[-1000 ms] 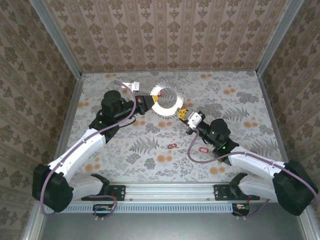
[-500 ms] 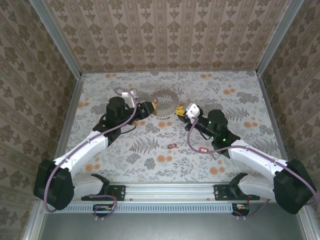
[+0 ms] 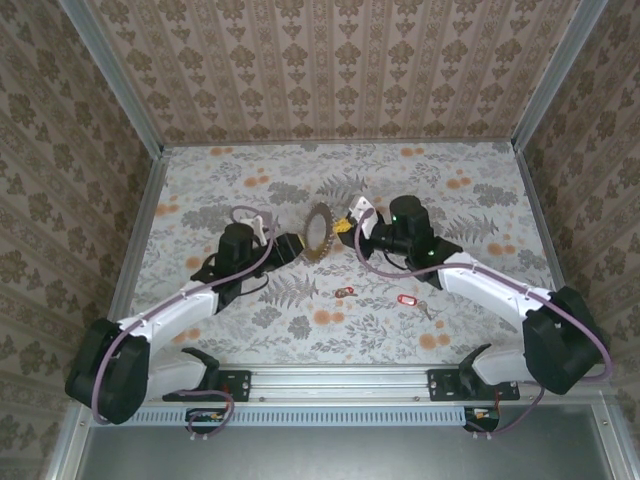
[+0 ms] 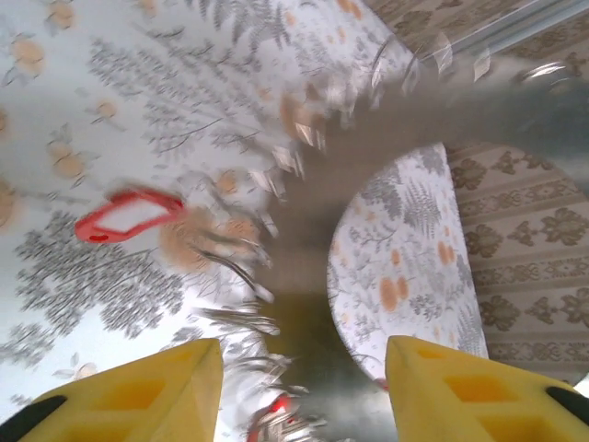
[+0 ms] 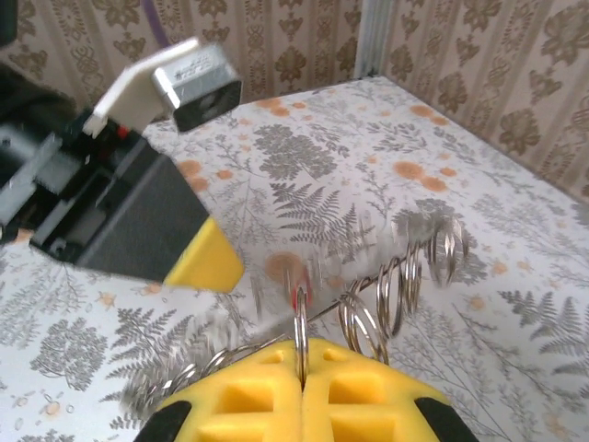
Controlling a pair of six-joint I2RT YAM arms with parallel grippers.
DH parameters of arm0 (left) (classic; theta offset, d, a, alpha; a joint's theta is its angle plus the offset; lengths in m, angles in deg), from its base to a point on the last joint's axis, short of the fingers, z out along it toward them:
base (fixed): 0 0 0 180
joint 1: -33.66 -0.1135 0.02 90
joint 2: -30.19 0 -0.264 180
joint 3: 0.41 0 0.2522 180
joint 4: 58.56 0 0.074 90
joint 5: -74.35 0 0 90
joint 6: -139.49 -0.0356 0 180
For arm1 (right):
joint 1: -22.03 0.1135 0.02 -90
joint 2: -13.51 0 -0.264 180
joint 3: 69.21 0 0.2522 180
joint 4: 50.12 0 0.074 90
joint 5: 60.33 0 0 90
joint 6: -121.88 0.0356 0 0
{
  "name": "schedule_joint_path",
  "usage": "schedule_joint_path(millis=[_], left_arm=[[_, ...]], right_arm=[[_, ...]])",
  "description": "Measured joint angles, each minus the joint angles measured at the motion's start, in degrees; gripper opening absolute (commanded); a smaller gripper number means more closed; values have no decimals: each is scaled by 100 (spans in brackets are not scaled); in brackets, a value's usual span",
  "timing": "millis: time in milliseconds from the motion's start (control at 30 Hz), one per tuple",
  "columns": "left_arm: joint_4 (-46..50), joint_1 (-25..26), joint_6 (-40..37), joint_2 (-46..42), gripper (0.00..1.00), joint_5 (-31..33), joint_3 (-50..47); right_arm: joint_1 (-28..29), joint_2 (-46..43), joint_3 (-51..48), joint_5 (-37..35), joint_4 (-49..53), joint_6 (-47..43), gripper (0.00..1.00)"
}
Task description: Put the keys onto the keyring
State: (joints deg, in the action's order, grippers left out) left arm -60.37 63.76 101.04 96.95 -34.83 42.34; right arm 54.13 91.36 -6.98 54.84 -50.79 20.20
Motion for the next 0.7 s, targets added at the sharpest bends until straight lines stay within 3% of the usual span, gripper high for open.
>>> schedule_joint_path(millis=[367, 567, 700], left_arm=[[719, -144, -262, -1370, 64, 492, -374], [1231, -208, -1202, -2542, 63, 750, -348], [1513, -208, -2061, -2782, 59, 651, -55]], right_arm=[[85, 544, 682, 538, 800, 76, 0], [234, 693, 1058, 791, 1438, -485, 0], [339, 820, 1342, 931, 1906, -815, 0]])
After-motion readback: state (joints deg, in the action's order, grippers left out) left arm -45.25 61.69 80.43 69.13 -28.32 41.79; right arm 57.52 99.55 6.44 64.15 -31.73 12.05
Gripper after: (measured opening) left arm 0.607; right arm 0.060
